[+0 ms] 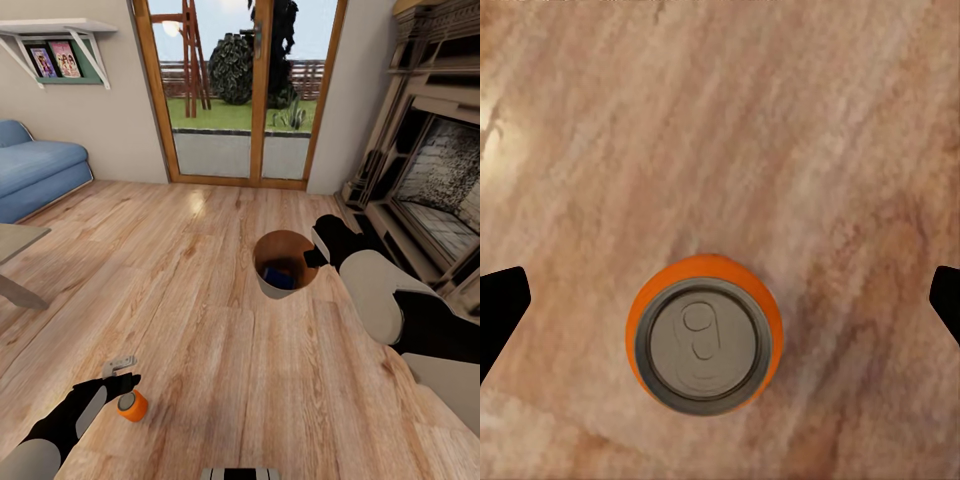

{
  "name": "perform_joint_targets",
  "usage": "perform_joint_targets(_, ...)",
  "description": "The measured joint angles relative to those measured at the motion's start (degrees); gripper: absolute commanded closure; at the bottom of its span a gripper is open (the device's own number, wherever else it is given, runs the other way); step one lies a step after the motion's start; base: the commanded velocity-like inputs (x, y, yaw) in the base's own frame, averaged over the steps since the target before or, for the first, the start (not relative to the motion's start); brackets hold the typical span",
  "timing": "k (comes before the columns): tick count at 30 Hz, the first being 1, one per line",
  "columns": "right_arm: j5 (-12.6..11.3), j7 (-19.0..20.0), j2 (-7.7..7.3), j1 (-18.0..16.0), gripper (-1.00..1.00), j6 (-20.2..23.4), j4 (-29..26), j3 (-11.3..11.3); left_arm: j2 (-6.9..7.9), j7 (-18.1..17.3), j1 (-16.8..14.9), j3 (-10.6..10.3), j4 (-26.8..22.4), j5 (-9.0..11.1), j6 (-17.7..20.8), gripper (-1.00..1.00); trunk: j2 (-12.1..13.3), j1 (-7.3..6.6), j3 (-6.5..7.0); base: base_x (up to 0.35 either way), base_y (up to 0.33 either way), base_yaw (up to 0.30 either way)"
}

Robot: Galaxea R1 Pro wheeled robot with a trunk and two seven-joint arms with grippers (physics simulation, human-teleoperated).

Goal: Put the three can of soda from the living room inside the tash can in the kitchen.

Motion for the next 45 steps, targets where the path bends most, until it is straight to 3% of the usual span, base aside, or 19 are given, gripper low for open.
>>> perform_joint_targets(21, 0.0, 0.0, -0.4, -0.3, 1.0, 0.0, 0.1, 0.0, 0.07, 0.0, 0.0, 0.0, 0.0, 0.0, 0.0, -1.0, -0.3, 0.53, -4.43, 0.0, 0.0, 0.0)
perform_joint_targets(31, -0.4, 0.0, 0.0, -0.2, 1.0, 0.0, -0.1, 0.0, 0.05, 0.0, 0.0, 0.0, 0.0, 0.0, -0.1, -1.0, -0.3, 0.52, -4.43, 0.0, 0.0, 0.0)
perform_joint_targets(38, 0.0, 0.0, -0.04, -0.1, 1.0, 0.0, -0.1, 0.1, 0.05, 0.0, 0.0, -0.1, 0.0, -0.1, -0.1, -1.0, -0.4, 0.71, -5.98, 0.0, 0.0, 0.0)
perform_joint_targets(45, -0.1, 0.0, 0.03, -0.2, 1.0, 0.0, -0.1, 0.1, 0.02, 0.0, 0.0, -0.1, -0.1, -0.2, -0.1, -1.0, -0.4, 0.7, -5.98, 0.0, 0.0, 0.0)
